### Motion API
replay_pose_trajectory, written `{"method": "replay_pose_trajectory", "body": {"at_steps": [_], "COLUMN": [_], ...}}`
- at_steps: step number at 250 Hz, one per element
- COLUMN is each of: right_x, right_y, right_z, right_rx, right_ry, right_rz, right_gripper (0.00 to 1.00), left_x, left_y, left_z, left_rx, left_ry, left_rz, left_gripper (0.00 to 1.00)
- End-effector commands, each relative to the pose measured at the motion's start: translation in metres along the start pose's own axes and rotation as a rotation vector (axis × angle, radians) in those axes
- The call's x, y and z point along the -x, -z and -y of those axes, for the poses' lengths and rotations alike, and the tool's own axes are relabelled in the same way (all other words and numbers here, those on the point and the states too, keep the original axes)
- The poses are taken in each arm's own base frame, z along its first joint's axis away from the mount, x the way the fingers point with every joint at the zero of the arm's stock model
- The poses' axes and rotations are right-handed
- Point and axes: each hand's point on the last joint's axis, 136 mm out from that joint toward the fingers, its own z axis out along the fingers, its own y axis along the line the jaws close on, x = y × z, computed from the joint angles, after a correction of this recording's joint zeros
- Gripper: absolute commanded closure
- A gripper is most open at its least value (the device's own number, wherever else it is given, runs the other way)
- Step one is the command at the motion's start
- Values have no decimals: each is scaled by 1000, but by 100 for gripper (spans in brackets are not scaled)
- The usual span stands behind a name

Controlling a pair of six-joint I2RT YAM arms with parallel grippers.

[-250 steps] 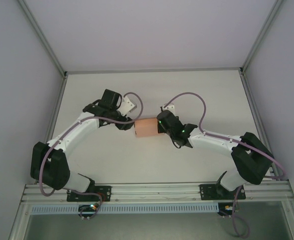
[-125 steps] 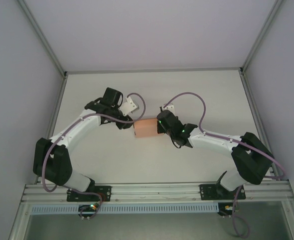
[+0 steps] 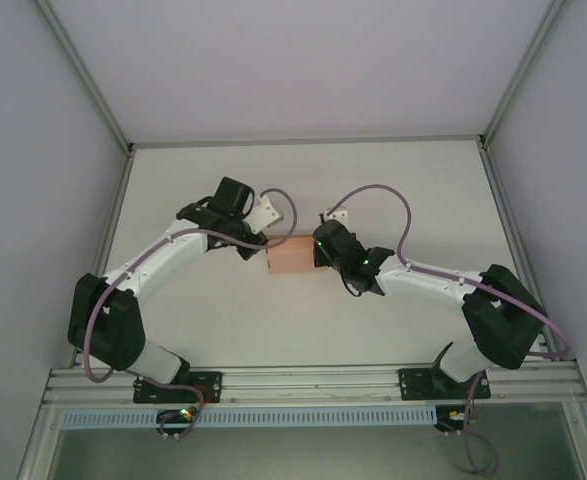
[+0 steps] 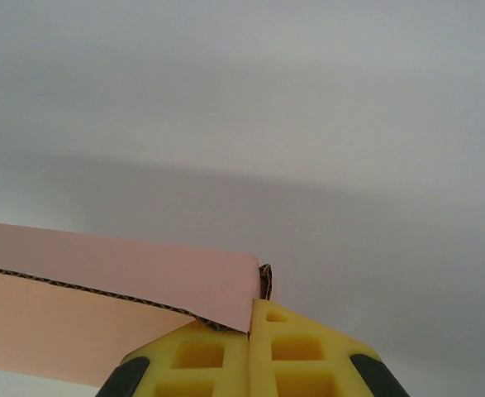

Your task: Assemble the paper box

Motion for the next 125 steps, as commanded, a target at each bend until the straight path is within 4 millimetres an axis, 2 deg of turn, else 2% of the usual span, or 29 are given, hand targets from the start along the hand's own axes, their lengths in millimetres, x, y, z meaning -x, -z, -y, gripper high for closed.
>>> {"method": "replay_pose_trajectory", "body": {"at_steps": [1,26,50,85,125], "right_x": [-60,-60,-60,-56,-56], "right_y": [-2,-2,1,6,8], "right_z": [21,23,27,29,24], "right_rx": [-85,-115,-168,-223,-187], "right_ry": [51,35,53,84,83], "right_rz": [-204,-199,-186,-162,-140], "right_gripper": [100,100,100,100,100], "left_x": [3,4,10,7,2], "left_y": [3,6,10,5,3], "left_z": [8,13,13,21,17], "left_rx": [96,151,154,95,23], "left_ry": [39,96,224,381,540], "left_rz": [7,21,48,-23,-43], "left_gripper": [100,100,100,100,100]}}
